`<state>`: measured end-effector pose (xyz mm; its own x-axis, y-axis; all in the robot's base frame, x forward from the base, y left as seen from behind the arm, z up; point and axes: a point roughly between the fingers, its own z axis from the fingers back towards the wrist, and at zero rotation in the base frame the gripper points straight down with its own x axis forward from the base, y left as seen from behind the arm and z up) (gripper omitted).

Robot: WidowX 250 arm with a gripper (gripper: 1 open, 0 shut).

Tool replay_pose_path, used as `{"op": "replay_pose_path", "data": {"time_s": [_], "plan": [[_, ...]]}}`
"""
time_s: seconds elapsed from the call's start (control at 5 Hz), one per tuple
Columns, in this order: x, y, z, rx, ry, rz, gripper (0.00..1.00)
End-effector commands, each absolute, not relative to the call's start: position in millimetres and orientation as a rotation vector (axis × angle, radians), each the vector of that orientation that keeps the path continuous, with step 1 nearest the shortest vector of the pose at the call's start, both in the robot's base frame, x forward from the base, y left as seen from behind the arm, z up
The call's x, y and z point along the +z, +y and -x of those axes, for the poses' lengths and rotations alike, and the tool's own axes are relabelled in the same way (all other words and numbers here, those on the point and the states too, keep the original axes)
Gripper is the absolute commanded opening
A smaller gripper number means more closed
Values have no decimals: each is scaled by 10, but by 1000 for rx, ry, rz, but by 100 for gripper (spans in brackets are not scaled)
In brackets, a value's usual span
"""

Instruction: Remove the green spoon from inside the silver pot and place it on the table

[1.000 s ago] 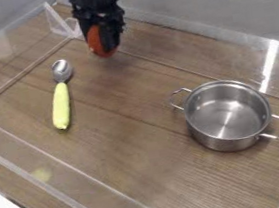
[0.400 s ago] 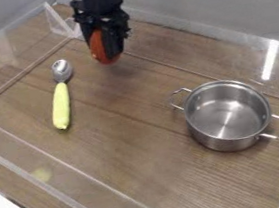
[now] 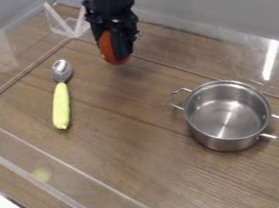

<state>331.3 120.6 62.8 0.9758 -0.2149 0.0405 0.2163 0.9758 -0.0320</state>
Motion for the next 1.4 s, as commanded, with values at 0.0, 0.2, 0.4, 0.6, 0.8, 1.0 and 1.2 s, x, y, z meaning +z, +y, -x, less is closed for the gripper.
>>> {"op": "replay_pose_path", "data": {"time_s": [0.0,0.2,0.4,0.6,0.8,1.0,1.2], "plan": [[679,1360,-3295,-255,-61,25,0],[623,1290,-3358,-253,-47,30,0],[526,1286,-3370,-233,-34,35,0],[538,1296,-3377,-213,-23,35,100],[524,1375,-3251,-210,-16,36,100],[590,1450,-3114,-206,-29,33,100],[726,1517,-2982,-205,-55,27,100]]}}
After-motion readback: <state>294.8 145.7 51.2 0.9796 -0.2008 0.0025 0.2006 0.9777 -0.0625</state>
